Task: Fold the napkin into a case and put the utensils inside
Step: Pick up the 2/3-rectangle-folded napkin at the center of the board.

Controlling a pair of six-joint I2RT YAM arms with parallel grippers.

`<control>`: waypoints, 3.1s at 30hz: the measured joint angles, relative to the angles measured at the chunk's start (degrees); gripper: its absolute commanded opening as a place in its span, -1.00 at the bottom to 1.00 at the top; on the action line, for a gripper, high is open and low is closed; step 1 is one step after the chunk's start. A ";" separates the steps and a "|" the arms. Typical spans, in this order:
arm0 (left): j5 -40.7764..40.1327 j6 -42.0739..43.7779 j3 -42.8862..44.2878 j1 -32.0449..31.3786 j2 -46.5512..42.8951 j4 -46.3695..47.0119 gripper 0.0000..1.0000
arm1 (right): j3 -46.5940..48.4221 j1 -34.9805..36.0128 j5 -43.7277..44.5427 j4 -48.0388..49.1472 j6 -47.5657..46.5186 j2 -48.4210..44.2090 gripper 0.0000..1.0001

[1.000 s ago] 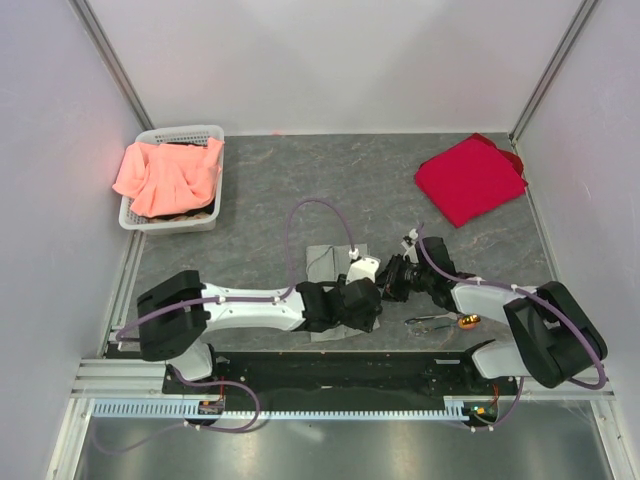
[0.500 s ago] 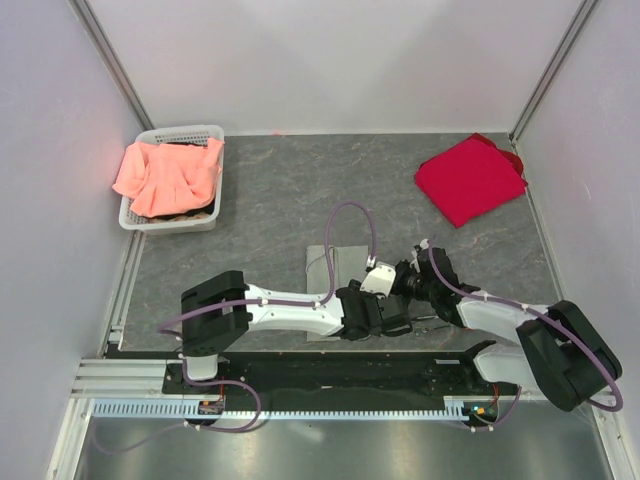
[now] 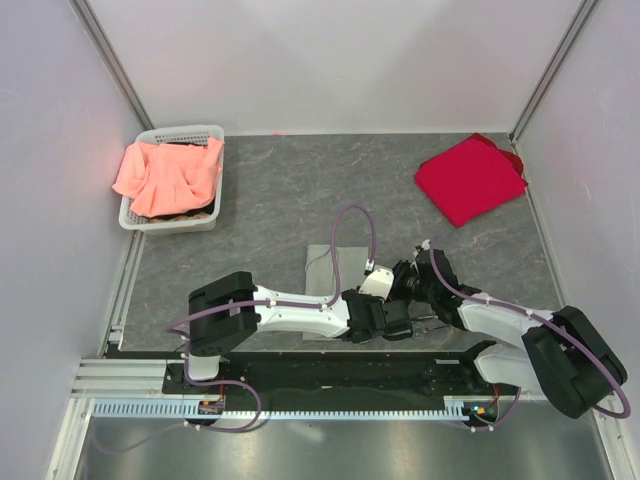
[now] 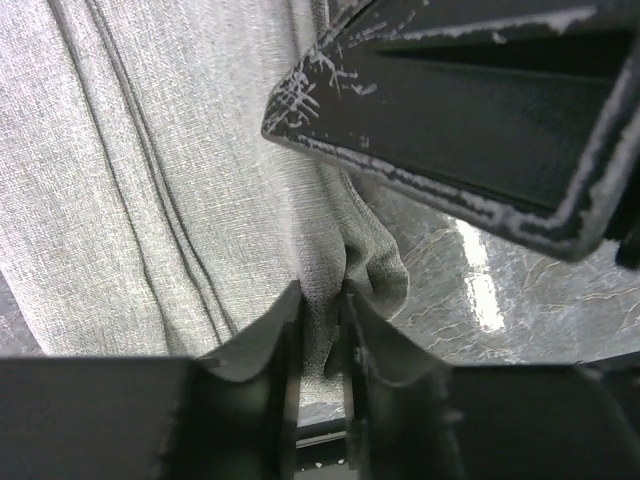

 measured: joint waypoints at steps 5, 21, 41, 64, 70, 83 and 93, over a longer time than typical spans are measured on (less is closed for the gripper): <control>0.31 -0.07 -0.17 0.00 -0.24 0.02 -0.70 | 1.88 -0.42 0.98 -4.92 -7.32 0.81 0.41; 8.85 0.61 -6.32 1.79 -9.57 4.39 -0.73 | 10.29 -3.85 -4.55 -6.10 -24.13 11.13 0.57; 17.05 4.79 -6.82 2.91 -9.84 7.32 0.02 | 11.19 -8.61 -0.07 -15.23 -27.85 7.76 0.49; 12.57 2.95 4.50 -1.64 2.47 -0.46 -0.16 | 10.97 -13.60 6.54 -31.93 -33.73 -1.62 0.49; 10.49 1.51 5.16 -3.34 0.81 -2.69 -0.25 | 10.64 -13.79 6.16 -31.50 -33.81 -1.79 0.48; 8.00 -0.04 6.16 -3.48 1.16 -6.16 -0.19 | 9.81 -13.86 5.46 -30.62 -33.79 -2.56 0.48; 8.13 -0.09 7.19 -3.45 5.97 -6.49 -0.17 | 9.49 -13.86 4.90 -30.45 -33.73 -2.84 0.48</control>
